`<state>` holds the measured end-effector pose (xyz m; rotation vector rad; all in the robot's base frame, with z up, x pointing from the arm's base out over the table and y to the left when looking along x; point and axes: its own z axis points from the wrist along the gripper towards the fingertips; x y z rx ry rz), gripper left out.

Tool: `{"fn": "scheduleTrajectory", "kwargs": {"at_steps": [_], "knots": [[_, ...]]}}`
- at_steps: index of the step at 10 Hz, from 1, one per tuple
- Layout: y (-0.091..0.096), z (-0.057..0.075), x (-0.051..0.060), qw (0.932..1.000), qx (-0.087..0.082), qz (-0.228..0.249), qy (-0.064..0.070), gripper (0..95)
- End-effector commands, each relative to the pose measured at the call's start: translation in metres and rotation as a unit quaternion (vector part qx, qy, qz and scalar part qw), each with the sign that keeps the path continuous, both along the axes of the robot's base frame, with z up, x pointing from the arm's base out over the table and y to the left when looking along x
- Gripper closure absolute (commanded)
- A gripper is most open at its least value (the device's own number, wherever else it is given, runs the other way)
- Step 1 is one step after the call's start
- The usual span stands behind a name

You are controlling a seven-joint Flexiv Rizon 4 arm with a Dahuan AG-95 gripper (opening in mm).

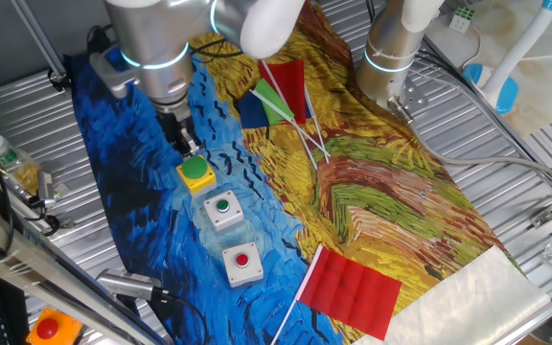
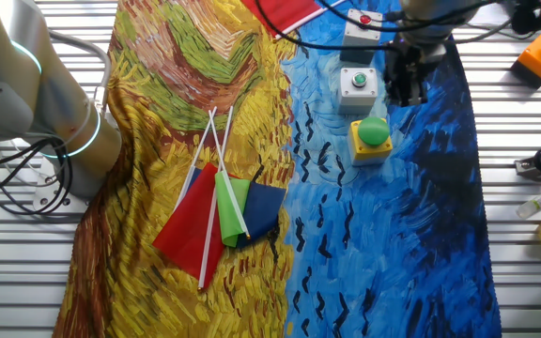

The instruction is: Press three buttons from left to right in sequence

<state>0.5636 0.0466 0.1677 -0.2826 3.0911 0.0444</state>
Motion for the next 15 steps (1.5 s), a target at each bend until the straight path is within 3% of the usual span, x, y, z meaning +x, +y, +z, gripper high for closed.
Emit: {"fn": "scheduleTrajectory", "kwargs": {"at_steps": [1,5,10,13,15], "knots": [[-0.0007,-0.0001,-0.0021,1.0,-0.001,-0.004,-0.002,95.0],[-0.0008,-0.0001,-0.0021,0.9999,-0.005,-0.005,-0.012,95.0],[-0.0008,-0.0001,-0.0021,1.0,-0.001,0.001,0.002,95.0],[-0.0008,-0.0001,-0.0021,0.9989,0.0,0.012,0.046,95.0],[-0.0008,-0.0001,-0.0021,0.998,0.011,0.012,0.061,95.0]]}}
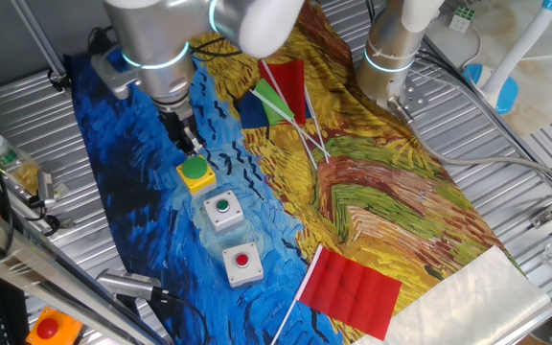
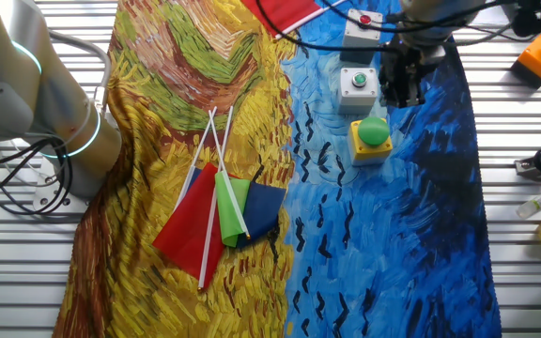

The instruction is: Press three buttons from left to right in sequence

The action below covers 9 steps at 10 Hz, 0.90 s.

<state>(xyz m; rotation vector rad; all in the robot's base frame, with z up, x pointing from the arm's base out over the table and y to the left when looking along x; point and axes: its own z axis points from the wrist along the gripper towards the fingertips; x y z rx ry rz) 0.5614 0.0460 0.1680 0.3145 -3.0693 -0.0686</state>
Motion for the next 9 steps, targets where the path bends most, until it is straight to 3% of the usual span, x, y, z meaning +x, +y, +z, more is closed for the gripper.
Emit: {"fn": "scheduleTrajectory", "kwargs": {"at_steps": [1,2,3,5,9], "knots": [[-0.0001,-0.0004,0.0001,0.9994,0.02,-0.016,0.022,95.0],[-0.0001,-0.0004,0.0001,0.9991,0.02,-0.025,0.027,95.0],[-0.0001,-0.0004,0.0001,0.9995,0.0,-0.025,0.017,95.0],[-0.0001,-0.0004,0.0001,0.9986,-0.029,-0.04,-0.018,95.0],[-0.0001,-0.0004,0.0001,0.9973,-0.018,-0.065,-0.027,95.0]]}}
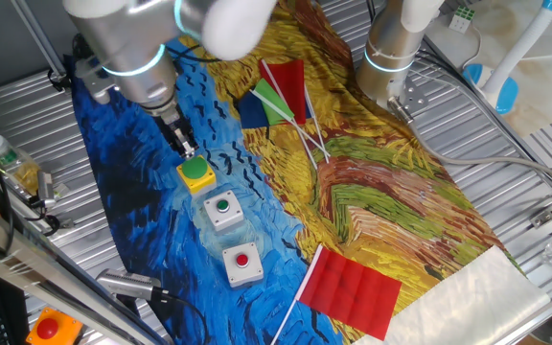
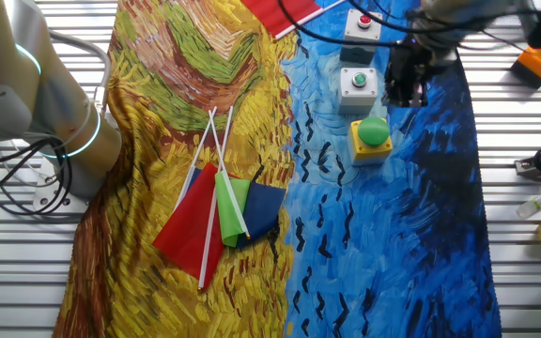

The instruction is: Press three buttons from left to right in sequence

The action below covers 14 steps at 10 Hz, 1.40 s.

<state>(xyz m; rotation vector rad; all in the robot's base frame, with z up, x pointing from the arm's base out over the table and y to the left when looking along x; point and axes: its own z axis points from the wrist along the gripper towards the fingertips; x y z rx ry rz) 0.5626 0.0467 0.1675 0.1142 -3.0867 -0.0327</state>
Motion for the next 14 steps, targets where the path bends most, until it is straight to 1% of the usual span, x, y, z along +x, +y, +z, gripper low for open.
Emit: {"fn": "scheduleTrajectory", "kwargs": {"at_steps": [1,6,8,12,14], "knots": [[-0.001,0.0,-0.001,0.9997,-0.007,0.0,-0.025,95.0],[-0.001,0.0,-0.001,0.9997,-0.004,-0.002,-0.023,95.0],[-0.002,-0.002,-0.002,0.9999,-0.003,-0.004,-0.014,95.0],[-0.011,-0.019,-0.011,0.9999,0.0,0.003,-0.016,95.0],[-0.011,-0.026,-0.009,0.9999,0.003,0.002,-0.014,95.0]]}}
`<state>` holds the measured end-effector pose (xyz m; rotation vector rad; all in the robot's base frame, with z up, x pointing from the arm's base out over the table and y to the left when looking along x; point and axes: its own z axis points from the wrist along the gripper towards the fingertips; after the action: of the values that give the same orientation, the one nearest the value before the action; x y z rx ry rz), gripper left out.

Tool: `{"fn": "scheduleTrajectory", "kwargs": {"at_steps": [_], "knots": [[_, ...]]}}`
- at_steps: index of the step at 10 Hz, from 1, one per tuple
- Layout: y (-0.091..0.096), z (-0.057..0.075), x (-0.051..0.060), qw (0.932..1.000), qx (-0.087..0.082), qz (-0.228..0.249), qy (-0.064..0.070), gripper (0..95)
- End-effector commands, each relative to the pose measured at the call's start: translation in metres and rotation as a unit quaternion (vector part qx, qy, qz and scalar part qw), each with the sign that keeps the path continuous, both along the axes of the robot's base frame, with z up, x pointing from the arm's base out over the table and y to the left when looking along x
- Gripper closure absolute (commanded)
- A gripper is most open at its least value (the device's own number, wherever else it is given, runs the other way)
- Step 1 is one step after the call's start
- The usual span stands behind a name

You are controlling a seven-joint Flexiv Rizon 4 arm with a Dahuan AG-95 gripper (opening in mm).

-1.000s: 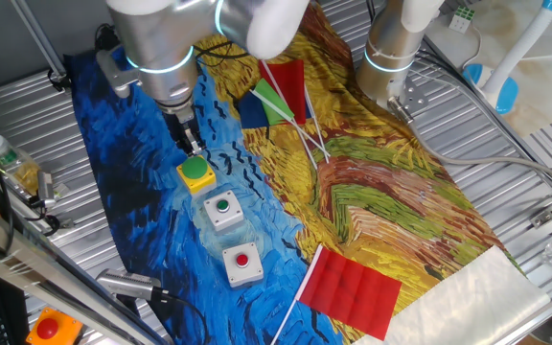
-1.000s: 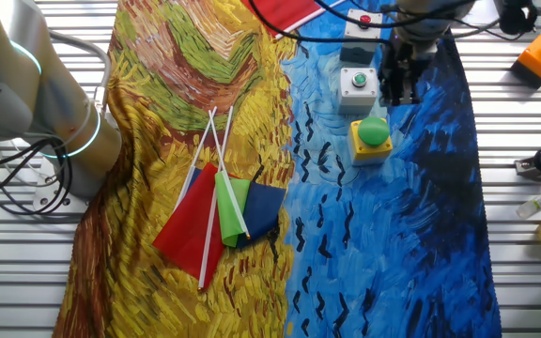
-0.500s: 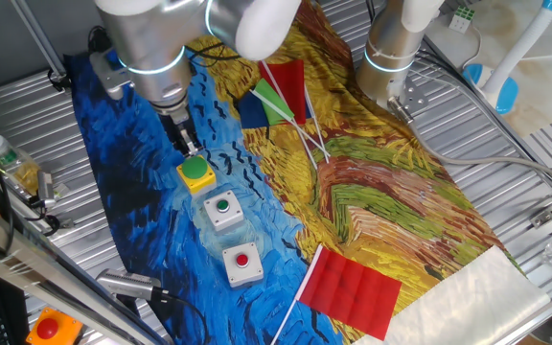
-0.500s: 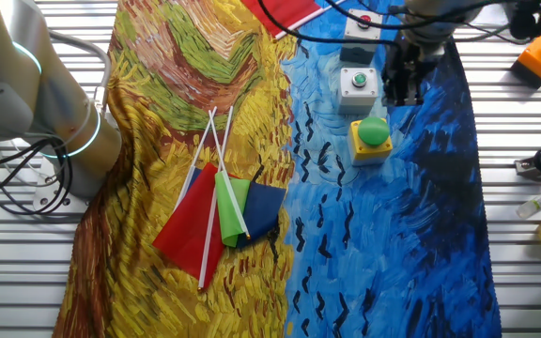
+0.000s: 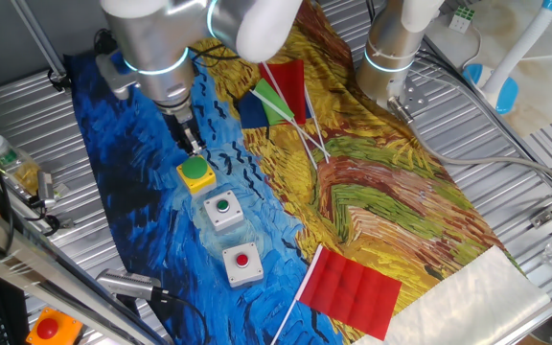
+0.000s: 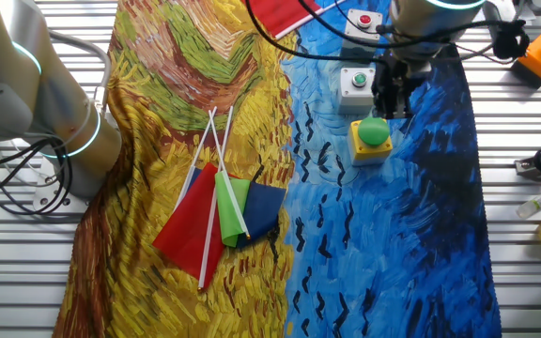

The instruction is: Press three buttons from left to right in sequence

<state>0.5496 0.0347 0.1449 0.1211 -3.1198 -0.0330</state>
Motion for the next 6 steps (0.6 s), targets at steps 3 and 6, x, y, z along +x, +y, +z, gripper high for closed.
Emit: {"fn": "scheduleTrajectory", "kwargs": {"at_steps": [3,6], "knots": [[0.0,-0.017,0.009,1.0,0.007,0.0,0.002,95.0],[-0.001,-0.031,0.011,0.9999,0.014,0.001,0.001,95.0]]}}
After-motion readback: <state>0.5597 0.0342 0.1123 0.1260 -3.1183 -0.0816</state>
